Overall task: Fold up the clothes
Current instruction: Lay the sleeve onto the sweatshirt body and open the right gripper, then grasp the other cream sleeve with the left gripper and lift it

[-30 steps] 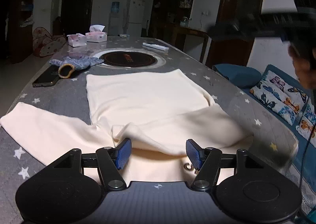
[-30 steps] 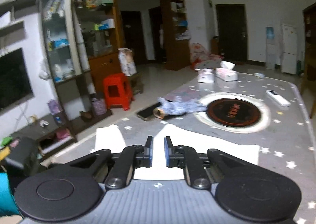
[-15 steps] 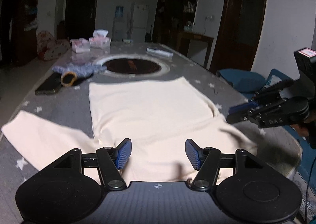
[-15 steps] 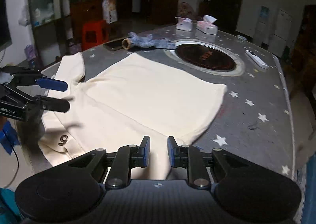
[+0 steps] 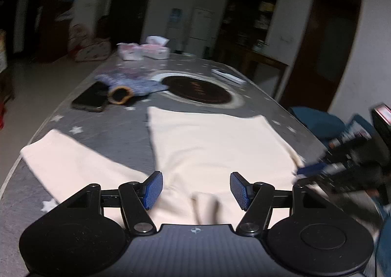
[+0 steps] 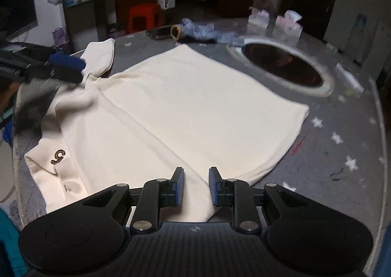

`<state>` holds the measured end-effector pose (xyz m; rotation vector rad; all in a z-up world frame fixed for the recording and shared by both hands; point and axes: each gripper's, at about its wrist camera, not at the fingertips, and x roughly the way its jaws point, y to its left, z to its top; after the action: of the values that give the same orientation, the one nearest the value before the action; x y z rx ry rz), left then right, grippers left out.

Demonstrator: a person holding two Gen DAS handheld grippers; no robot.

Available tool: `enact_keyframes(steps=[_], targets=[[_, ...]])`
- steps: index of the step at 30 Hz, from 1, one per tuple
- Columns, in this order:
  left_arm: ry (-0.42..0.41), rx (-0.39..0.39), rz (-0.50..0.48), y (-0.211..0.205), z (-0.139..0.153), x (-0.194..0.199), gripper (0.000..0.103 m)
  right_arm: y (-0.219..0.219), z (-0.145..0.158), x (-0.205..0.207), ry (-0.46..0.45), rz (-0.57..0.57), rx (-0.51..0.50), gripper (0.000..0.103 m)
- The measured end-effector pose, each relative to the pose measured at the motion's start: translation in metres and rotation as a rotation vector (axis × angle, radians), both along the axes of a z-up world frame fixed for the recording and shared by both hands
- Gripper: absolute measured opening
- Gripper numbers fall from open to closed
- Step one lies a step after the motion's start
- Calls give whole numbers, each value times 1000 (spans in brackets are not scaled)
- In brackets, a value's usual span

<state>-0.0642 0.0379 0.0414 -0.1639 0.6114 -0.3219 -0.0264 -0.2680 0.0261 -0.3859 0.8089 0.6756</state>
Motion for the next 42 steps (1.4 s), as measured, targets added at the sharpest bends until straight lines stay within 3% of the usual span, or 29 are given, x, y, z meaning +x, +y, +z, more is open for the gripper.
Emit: enact_keyframes(steps=[6,15,18,21,23,25,29,34,35,42], targets=[[60,15,76,18,-13,14,63,-7,5,-2,7,12,-5,3],[66,82,92,20,-26,14,62,-25,13,-21,-74,-84,-67,0],[68,95,98,16,-21,14,62,-34,9,-23,-73,-100,-50,1],[-3,78,67,5,-4,4,62,-32,15,-29,-85,-98,-25,4],[-43,35,12,-7,8,-4,62,-30,20,-33,-87,-92,2,4],[-33,-12,-65,-21,9,-8,61,-28,25,-37,-86,-84,28,7],[-21,0,-183,-54,-2,-14,58,-17,19,-46,-47,-43,63,9],[43,32,-176,-58,-21,-12,53,-18,4,-55,-12,-48,50,14],[47,27,-167,-53,-21,-13,50,-20,4,-57,-16,-49,47,14],[29,5,-135,-41,-16,-10,48,-15,16,-52,-43,-36,42,22]])
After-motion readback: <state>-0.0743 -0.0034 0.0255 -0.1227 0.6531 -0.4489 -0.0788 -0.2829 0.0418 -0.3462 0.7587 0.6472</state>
